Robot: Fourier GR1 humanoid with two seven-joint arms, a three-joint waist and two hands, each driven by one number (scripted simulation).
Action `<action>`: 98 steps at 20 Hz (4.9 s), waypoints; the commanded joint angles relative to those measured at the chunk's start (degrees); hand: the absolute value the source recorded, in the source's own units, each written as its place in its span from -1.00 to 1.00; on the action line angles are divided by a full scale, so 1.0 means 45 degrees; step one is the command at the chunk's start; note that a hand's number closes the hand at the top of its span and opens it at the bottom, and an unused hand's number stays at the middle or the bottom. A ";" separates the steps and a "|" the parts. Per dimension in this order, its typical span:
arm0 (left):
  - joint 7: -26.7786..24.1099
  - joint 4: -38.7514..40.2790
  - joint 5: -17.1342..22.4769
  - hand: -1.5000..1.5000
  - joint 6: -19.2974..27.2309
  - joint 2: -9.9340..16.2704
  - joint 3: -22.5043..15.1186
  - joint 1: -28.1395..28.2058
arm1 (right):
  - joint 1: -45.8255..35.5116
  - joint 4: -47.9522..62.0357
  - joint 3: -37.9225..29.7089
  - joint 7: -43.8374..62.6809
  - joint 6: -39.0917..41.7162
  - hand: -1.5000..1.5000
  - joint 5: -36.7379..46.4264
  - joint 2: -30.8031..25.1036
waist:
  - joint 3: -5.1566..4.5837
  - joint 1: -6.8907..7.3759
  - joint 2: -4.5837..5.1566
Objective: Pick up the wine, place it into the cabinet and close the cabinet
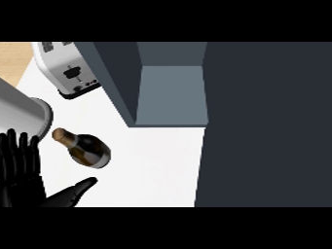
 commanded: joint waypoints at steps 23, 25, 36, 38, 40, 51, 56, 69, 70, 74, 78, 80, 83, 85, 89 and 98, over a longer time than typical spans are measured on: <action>-0.4010 0.6337 0.1092 -1.00 -0.2847 -0.1241 0.1643 -0.1841 | 0.0063 -0.2476 -0.0157 0.1505 0.0170 -1.00 -0.0542 0.0407 | 0.0003 -0.0097 -0.0001; -0.3473 0.6844 0.1808 -1.00 -0.3676 -0.0265 0.2638 -0.2334 | 0.0365 -0.2153 -0.0573 0.1195 0.0501 -1.00 -0.1159 0.0306 | 0.0009 -0.0092 0.0008; -0.5175 0.9318 0.1495 -1.00 -0.4329 -0.0808 0.2748 -0.2780 | -0.0235 -0.1487 -0.0996 0.1175 0.0551 -1.00 -0.1073 0.0404 | 0.0009 -0.0038 0.0020; -0.5308 0.9341 0.1514 -1.00 -0.4539 -0.0684 0.2777 -0.2718 | -0.0681 -0.1843 -0.0099 0.1757 -0.0032 -1.00 -0.0228 0.0782 | 0.0004 -0.0019 0.0010; -0.5452 0.9186 0.1613 -1.00 -0.4625 -0.0748 0.2865 -0.2540 | -0.1255 -0.1737 -0.1248 0.2333 0.0344 -1.00 -0.1455 0.0083 | 0.0009 0.0010 0.0010; -0.6563 1.2019 0.1662 -1.00 -0.5046 -0.1187 0.3350 -0.4427 | -0.1871 -0.1497 -0.0421 0.2425 -0.0156 -1.00 -0.0202 0.0502 | 0.0002 -0.0016 0.0022; -0.6057 1.1601 0.2186 -1.00 -0.5864 -0.0983 0.3402 -0.4274 | -0.0524 -0.2018 -0.0387 0.1835 0.0288 -1.00 -0.0560 0.0522 | 0.0012 -0.0028 0.0007; -0.8132 1.2865 -0.0412 1.00 -0.4894 -0.0800 0.2268 -0.4914 | -0.1041 -0.1333 -0.1232 0.1962 0.0474 -1.00 -0.1011 0.0412 | 0.0016 -0.0048 0.0002; -0.7999 1.2798 -0.0531 1.00 -0.4615 -0.0902 0.2198 -0.5115 | -0.0872 -0.1499 -0.0992 0.1755 0.0490 -1.00 -0.0816 0.0569 | 0.0016 -0.0052 0.0001; -0.7305 1.2955 0.0051 1.00 -0.7496 0.0702 0.2201 -0.4709 | -0.0539 -0.1363 -0.1547 0.1378 0.0802 -1.00 -0.1566 0.0505 | 0.0021 -0.0062 0.0006; -0.6478 1.1913 0.0512 1.00 -0.9142 0.1892 0.2246 -0.4296 | -0.1666 -0.0866 -0.1632 0.1924 0.0630 -1.00 -0.1422 0.0364 | 0.0013 0.0034 0.0008; -0.7681 1.2083 -0.0305 1.00 -0.8029 0.1320 0.2144 -0.4518 | -0.1308 -0.1793 -0.0820 0.2520 0.0163 -1.00 -0.0632 0.0759 | 0.0005 -0.0022 0.0002; -0.6376 0.9440 -0.0135 1.00 -0.7481 0.1610 0.2121 -0.3654 | -0.0951 -0.1329 -0.1926 0.1979 0.0811 -1.00 -0.1836 0.0392 | 0.0029 0.0047 -0.0023; -0.5971 0.8076 0.0152 1.00 -0.7700 0.1676 0.2104 -0.3210 | -0.0757 -0.0926 -0.2018 0.1255 0.1004 -1.00 -0.1606 0.0466 | 0.0031 0.0078 -0.0019; -0.4223 0.6731 0.1281 1.00 -0.8541 0.1765 0.2160 -0.3293 | -0.0894 -0.0943 -0.1752 0.1430 0.1032 -1.00 -0.1410 0.0531 | 0.0028 0.0054 -0.0016; -0.0815 0.3166 0.0947 1.00 -0.7088 0.1133 0.0893 -0.3636 | -0.0233 -0.1519 -0.0359 0.1373 0.0718 -1.00 -0.0138 0.1261 | 0.0019 -0.0002 -0.0014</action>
